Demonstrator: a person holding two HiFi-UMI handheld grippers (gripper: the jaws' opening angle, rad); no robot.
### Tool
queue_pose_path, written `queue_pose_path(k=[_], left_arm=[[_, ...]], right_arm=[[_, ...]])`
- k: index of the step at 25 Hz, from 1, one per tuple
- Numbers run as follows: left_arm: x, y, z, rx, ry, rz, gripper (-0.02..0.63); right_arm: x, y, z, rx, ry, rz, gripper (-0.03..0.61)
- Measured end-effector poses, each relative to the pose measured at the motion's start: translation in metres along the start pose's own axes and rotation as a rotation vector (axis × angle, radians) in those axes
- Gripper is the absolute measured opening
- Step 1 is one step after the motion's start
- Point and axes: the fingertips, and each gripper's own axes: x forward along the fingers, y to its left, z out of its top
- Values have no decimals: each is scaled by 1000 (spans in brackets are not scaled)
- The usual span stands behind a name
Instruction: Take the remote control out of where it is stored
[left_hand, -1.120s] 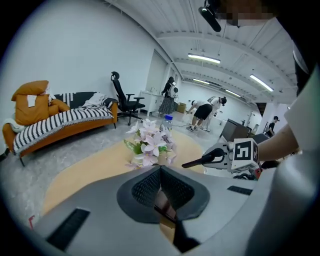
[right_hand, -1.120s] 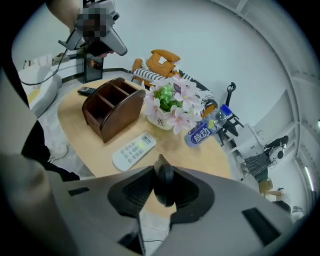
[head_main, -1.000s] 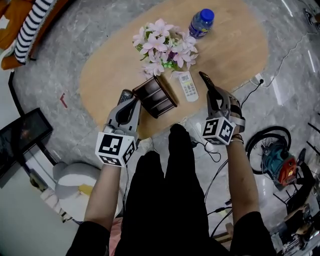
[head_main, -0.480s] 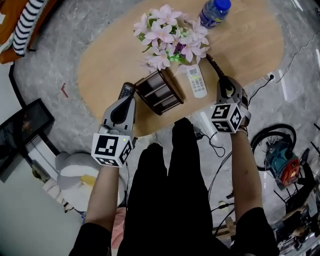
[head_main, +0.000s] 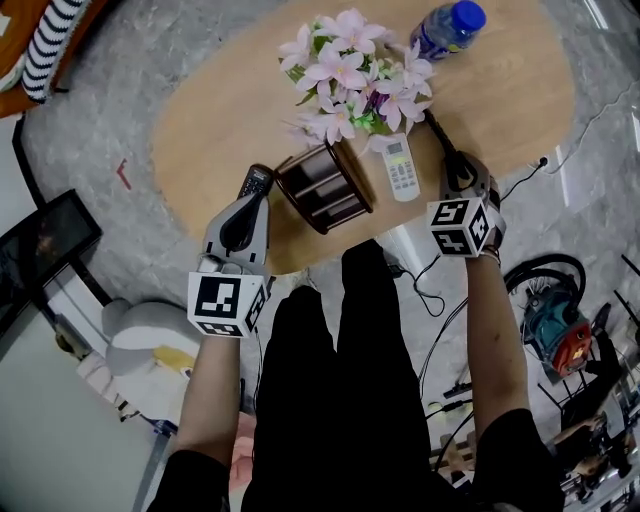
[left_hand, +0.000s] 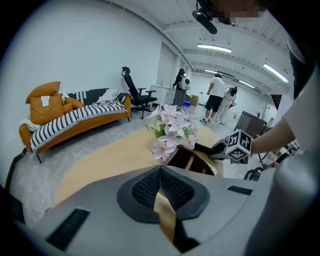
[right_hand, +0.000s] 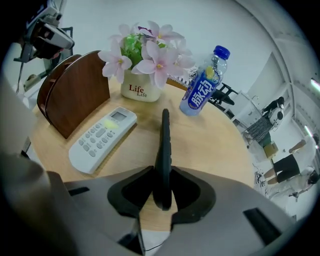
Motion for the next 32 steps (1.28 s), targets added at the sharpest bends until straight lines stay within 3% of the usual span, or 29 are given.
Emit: queue_pose_path(k=[8, 19, 26, 32], left_arm=[[-5, 4, -6, -3, 5, 3, 6], [-27, 20, -4, -21, -41, 5, 6], [-67, 16, 26, 3, -120, -11, 6], [-111, 17, 64, 6, -225, -22, 6]], right_arm=[[-4, 6, 5, -1, 9, 58, 161], [-31, 15, 18, -15, -17, 8, 163], [-85, 7, 44, 106, -79, -22, 163], [-152, 1, 101, 57, -202, -96, 106]])
